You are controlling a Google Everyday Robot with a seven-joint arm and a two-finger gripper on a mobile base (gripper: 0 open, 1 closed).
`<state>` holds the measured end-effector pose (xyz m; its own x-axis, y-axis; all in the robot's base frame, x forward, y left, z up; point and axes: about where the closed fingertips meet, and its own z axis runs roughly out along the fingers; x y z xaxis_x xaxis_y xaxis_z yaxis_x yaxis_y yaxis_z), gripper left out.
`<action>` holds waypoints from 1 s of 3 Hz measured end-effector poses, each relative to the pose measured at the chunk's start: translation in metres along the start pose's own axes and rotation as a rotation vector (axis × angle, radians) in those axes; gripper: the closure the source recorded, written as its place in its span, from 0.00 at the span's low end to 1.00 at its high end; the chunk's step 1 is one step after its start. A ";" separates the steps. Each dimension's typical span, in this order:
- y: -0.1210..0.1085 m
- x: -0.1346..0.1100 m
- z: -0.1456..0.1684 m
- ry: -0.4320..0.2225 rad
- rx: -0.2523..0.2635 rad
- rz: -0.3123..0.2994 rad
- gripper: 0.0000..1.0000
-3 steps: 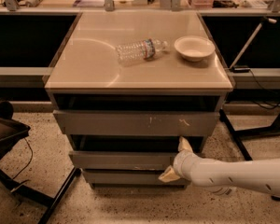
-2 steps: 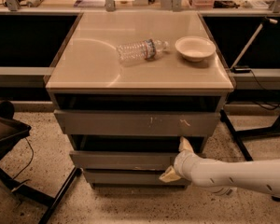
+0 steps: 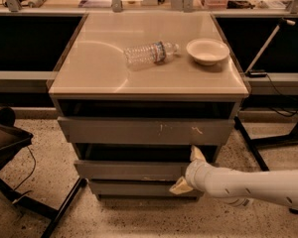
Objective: Open middle drawer
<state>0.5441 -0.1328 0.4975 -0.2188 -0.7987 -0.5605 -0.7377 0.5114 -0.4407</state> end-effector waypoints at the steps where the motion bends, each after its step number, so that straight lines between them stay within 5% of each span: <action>1: 0.011 0.007 0.026 0.019 -0.081 0.010 0.00; 2: 0.034 0.019 0.067 0.064 -0.203 0.027 0.00; 3: 0.038 0.019 0.069 0.065 -0.214 0.023 0.00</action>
Offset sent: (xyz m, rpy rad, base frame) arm 0.0224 0.0439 -0.1292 0.0137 0.3635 0.1181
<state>0.5567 -0.1064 0.4220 -0.2727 -0.8101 -0.5190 -0.8492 0.4562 -0.2658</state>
